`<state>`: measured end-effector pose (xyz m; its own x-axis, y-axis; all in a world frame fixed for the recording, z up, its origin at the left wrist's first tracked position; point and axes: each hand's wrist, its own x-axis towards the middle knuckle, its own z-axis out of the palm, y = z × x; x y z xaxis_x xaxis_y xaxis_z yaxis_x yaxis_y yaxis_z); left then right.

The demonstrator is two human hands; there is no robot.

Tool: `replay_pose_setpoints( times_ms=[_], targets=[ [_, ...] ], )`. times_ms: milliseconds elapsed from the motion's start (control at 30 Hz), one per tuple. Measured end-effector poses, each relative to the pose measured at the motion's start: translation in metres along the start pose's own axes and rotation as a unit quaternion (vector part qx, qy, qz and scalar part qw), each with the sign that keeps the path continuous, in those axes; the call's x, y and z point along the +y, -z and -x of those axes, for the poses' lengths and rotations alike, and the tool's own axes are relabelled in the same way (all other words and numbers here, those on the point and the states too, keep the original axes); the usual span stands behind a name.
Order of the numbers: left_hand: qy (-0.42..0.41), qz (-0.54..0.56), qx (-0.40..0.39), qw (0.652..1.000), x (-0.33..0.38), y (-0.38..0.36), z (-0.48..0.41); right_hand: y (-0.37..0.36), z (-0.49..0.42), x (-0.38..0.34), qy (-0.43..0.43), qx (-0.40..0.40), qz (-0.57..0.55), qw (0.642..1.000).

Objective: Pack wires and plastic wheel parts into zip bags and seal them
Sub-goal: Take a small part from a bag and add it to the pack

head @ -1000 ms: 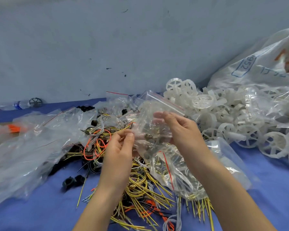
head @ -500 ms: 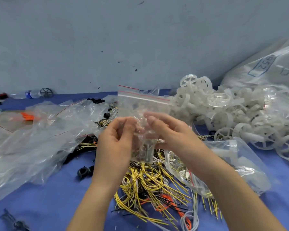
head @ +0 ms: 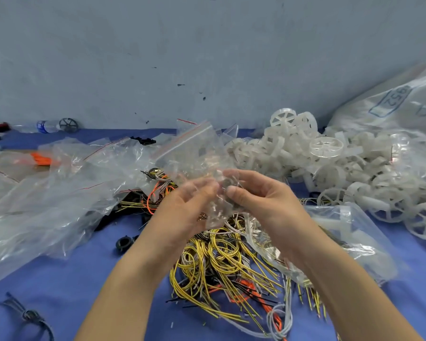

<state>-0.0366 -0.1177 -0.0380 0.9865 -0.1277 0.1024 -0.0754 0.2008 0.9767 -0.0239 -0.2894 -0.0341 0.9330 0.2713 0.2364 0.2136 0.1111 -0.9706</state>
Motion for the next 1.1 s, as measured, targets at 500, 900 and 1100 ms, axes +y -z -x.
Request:
replay_pose_setpoints(
  times_ms=[500, 900, 1100],
  targets=[
    [0.071, 0.013, 0.078, 0.994, -0.011, 0.003, -0.005, 0.071, 0.007, -0.019, 0.082, 0.145, 0.275, 0.947],
    [0.172, -0.101, 0.04, 0.979, -0.016, -0.014, 0.002, 0.057, 0.019, 0.002, 0.057, -0.106, 0.603, 0.789],
    [0.182, -0.039, 0.021, 0.982, -0.018, -0.021, 0.001, 0.062, 0.021, 0.003, 0.067, -0.078, 0.592, 0.799]
  ],
)
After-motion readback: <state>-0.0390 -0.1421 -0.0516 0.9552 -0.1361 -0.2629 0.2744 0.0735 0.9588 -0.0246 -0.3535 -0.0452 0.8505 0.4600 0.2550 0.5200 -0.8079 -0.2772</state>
